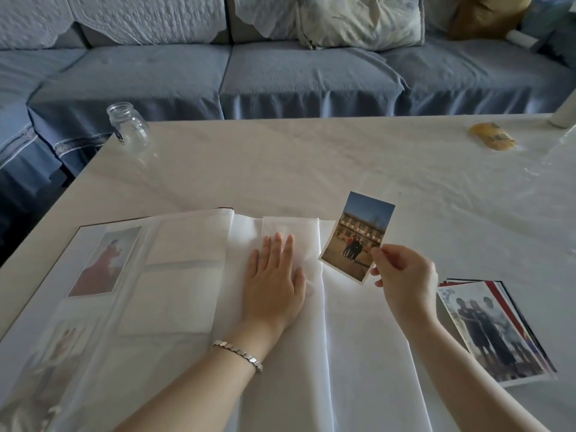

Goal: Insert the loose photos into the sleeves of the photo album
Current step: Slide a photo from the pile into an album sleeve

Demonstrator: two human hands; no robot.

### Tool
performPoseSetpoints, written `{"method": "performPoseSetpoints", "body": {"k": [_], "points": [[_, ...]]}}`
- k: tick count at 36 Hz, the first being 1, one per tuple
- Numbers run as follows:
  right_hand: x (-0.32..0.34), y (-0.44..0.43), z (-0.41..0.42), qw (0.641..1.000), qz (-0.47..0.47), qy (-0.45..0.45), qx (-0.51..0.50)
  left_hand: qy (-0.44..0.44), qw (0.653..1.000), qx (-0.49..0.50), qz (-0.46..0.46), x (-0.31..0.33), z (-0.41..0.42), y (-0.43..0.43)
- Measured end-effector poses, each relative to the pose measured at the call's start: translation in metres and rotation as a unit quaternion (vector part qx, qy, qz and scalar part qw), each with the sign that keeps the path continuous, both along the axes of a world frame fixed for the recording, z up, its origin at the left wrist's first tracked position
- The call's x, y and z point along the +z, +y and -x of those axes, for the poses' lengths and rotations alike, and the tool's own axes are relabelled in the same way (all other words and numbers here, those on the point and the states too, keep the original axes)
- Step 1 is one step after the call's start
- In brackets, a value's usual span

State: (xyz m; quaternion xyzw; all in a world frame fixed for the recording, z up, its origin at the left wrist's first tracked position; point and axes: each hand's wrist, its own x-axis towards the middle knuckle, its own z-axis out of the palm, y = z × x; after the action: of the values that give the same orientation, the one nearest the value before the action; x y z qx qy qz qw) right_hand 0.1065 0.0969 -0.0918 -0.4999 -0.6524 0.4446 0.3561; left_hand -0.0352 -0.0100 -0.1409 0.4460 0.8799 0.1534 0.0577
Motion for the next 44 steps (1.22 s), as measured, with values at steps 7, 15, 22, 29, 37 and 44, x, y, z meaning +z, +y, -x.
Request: {"method": "performPoseSetpoints", "body": {"k": [7, 15, 22, 29, 37, 44], "points": [[-0.002, -0.005, 0.004, 0.997, 0.002, -0.064, 0.041, -0.003, 1.000, 0.005, 0.001, 0.000, 0.000, 0.000], [-0.004, 0.003, 0.011, 0.978, 0.123, -0.133, 0.107, -0.016, 1.000, 0.006, -0.023, -0.002, 0.000, 0.000], [0.000, 0.019, 0.024, 0.960, 0.186, -0.151, 0.148, -0.007, 1.000, 0.019, -0.010, 0.002, -0.002, 0.001], [-0.007, 0.009, 0.049, 0.959, 0.131, -0.136, 0.210, -0.050, 0.997, 0.025, -0.055, 0.005, -0.003, 0.001], [-0.010, -0.010, 0.064, 0.962, 0.079, -0.114, 0.236, -0.200, 0.951, 0.079, -0.221, 0.018, 0.003, -0.008], [-0.008, -0.004, 0.053, 0.969, 0.146, -0.042, 0.194, -0.371, 0.880, 0.181, -0.234, 0.031, 0.028, -0.014]]}}
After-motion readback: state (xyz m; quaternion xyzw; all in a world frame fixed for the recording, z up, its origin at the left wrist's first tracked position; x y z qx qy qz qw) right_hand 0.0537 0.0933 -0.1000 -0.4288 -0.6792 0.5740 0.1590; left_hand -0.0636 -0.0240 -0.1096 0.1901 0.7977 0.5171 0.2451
